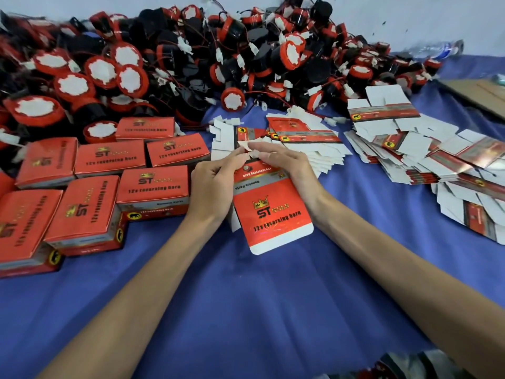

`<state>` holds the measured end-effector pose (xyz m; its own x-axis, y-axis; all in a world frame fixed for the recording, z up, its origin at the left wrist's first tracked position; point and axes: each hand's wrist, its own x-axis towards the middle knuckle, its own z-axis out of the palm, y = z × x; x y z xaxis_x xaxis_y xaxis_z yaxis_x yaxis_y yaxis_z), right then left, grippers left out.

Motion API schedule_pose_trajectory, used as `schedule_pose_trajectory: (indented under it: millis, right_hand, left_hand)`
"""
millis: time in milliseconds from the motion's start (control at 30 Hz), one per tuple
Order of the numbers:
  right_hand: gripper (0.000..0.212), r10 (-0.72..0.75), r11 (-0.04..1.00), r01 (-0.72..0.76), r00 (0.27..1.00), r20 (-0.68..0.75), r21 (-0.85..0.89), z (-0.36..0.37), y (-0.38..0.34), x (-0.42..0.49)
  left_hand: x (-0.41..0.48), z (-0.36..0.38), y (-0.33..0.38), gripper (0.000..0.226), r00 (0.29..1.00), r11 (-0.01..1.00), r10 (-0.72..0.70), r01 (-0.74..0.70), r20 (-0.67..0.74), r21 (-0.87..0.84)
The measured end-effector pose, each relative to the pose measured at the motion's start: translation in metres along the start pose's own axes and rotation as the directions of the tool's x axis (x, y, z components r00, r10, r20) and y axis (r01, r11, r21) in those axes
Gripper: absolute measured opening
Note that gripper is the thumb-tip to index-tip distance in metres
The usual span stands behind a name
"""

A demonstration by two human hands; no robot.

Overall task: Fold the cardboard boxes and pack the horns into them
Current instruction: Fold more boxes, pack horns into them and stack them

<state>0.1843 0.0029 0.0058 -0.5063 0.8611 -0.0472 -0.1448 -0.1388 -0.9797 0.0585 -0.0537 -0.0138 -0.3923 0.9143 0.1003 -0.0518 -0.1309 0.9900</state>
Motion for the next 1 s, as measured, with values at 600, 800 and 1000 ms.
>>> schedule_pose_trajectory:
  millis: [600,800,1000]
  right_hand:
    - [0.025,-0.074,0.995,0.067,0.992,0.104,0.069,-0.011,0.007,0.008]
    - [0.02,-0.049,0.996,0.044,0.997,0.059,0.08,-0.018,0.012,0.007]
    - [0.021,-0.066,0.996,0.061,0.994,0.088,0.066,-0.018,0.012,0.006]
  left_hand:
    - [-0.003,0.0,-0.005,0.03,0.986,0.985,0.155,-0.159,0.058,0.067]
    - [-0.003,-0.002,-0.005,0.039,0.986,0.995,0.098,-0.101,0.132,0.015]
    - [-0.003,0.0,-0.006,0.033,0.98,0.985,0.155,-0.162,0.123,0.052]
